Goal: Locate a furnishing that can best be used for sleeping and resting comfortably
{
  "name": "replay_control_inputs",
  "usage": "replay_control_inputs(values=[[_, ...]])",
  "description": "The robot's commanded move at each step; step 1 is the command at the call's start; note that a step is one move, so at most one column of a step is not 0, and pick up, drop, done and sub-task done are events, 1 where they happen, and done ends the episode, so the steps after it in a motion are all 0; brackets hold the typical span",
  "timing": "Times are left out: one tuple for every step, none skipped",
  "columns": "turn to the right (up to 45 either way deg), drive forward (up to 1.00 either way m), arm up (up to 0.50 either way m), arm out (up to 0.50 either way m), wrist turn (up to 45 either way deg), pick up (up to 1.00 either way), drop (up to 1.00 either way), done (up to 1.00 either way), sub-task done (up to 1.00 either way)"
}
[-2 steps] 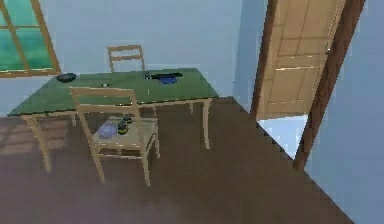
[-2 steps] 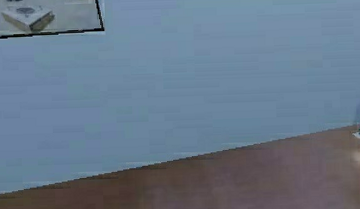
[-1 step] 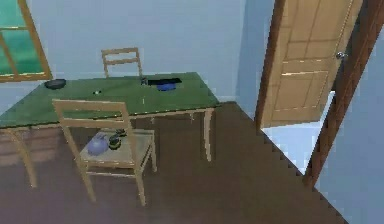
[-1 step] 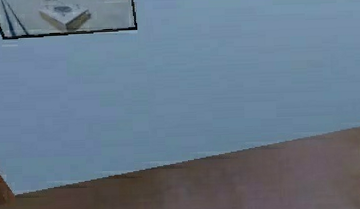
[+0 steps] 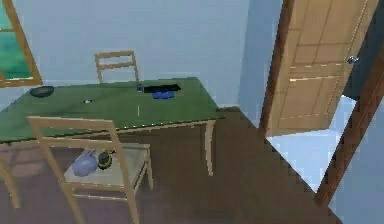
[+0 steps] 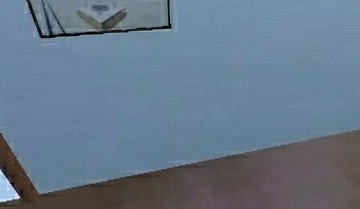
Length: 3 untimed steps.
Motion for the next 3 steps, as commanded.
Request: replay_control_inputs(values=[[21.0,0.0,0.0,0.0,0.0,0.0,0.0,0.0,0.0],[0.0,1.0,0.0,0.0,0.0,0.0,0.0,0.0,0.0],[9.0,0.0,0.0,0.0,0.0,0.0,0.0,0.0,0.0]])
